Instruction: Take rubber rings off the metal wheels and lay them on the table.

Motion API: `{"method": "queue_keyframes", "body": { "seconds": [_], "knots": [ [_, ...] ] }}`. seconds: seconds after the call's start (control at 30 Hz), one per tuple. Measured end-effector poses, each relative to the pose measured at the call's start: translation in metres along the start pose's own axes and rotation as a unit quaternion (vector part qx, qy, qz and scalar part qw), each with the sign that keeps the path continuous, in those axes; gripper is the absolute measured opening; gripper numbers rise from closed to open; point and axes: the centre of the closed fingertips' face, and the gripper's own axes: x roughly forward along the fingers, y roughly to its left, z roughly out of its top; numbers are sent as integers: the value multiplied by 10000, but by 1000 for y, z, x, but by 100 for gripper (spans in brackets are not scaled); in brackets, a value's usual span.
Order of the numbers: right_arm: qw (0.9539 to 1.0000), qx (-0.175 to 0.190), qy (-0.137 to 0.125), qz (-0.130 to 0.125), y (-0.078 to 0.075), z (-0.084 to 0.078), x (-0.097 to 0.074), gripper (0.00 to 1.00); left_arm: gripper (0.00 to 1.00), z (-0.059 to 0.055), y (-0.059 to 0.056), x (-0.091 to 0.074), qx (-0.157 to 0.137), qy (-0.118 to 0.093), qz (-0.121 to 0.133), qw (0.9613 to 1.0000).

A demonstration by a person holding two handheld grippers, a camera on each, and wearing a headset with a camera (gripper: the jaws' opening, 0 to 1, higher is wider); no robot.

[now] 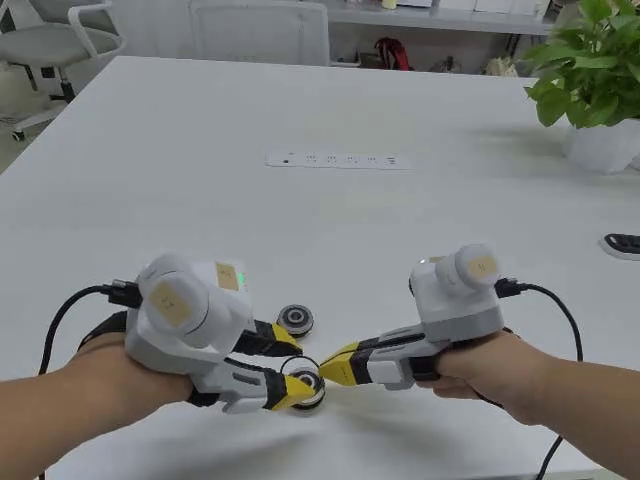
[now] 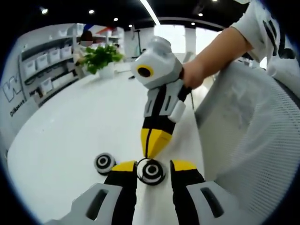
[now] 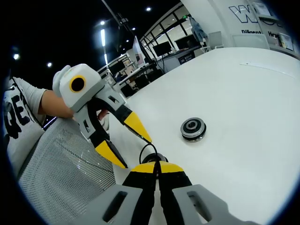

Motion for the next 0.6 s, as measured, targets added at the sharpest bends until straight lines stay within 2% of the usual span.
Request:
{"method": "queue_keyframes", "body": {
  "seconds": [0.3,0.6],
  "knots": [
    [10000,20,-89,32,1,5,-1,0,39,5,-1,-12,-126,-160,34,9998],
    [9998,52,-185,42,2,11,-3,0,48,3,4,-23,-210,-234,122,9994]
  ]
}}
